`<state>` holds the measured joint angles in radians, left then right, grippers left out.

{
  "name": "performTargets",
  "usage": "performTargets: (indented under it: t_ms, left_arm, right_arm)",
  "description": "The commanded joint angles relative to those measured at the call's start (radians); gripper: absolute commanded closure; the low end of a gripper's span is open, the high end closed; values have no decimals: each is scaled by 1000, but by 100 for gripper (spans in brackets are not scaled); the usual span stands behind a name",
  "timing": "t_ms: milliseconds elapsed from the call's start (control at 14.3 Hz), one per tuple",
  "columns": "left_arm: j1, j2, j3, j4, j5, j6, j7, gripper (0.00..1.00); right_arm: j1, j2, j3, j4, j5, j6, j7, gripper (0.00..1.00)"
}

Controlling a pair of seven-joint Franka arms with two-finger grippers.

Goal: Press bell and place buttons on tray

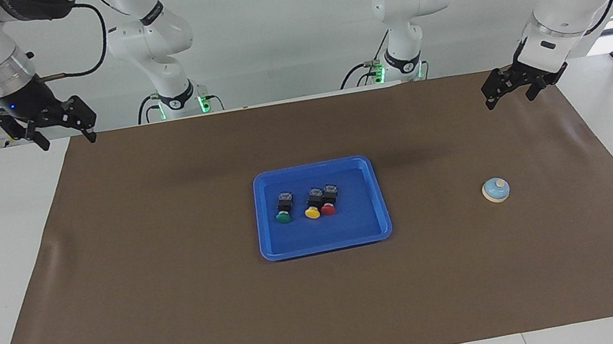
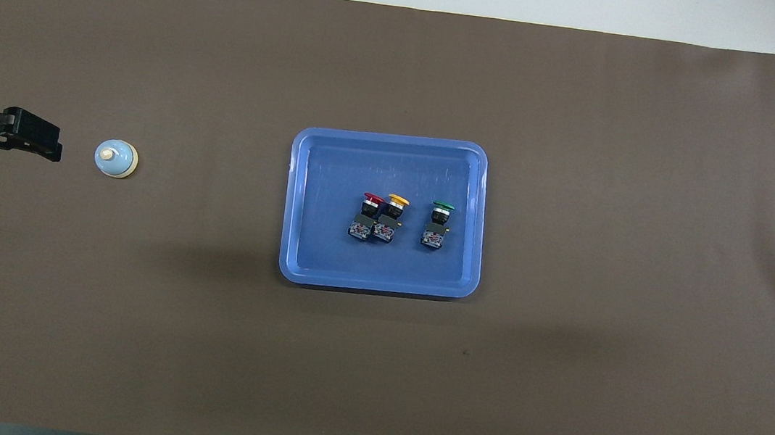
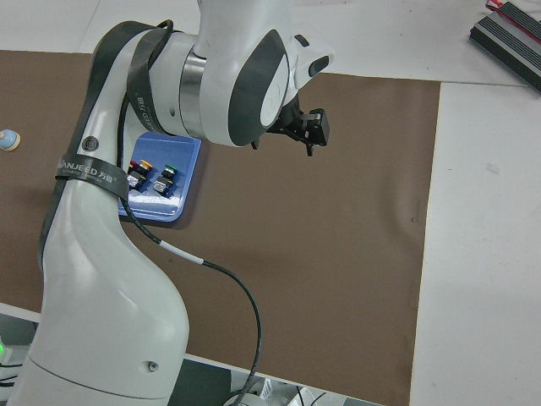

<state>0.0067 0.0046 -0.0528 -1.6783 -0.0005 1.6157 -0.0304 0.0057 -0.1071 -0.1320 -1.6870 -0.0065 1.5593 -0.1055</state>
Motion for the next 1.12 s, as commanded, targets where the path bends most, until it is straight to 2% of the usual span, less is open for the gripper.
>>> performTargets:
  t_ms: [0,630,699,769,839,909,1049]
  left_arm:
    - [1,-11,2,-1,2,7,-5,0]
    - [1,-12,2,-8,2,13,-17,0]
    - [1,-20,4,-33,5,44,-14,15]
    - [1,-31,4,-63,7,100,-11,70]
    - [4,-40,7,-105,7,140,-20,100]
    - [21,-40,10,-142,7,168,-17,100]
    - [67,23,7,-172,7,251,-10,100]
  right_arm:
    - [-6,1,6,6,-15,-18,1,0]
    - [-6,1,6,6,-15,-16,1,0]
    - [-6,1,6,7,-15,-18,1,0]
    - [-6,1,6,7,-15,-18,1,0]
    - [-6,1,6,7,-15,-18,1,0]
    - [-6,1,6,6,-15,-18,1,0]
    - [-6,1,6,6,-15,-18,1,0]
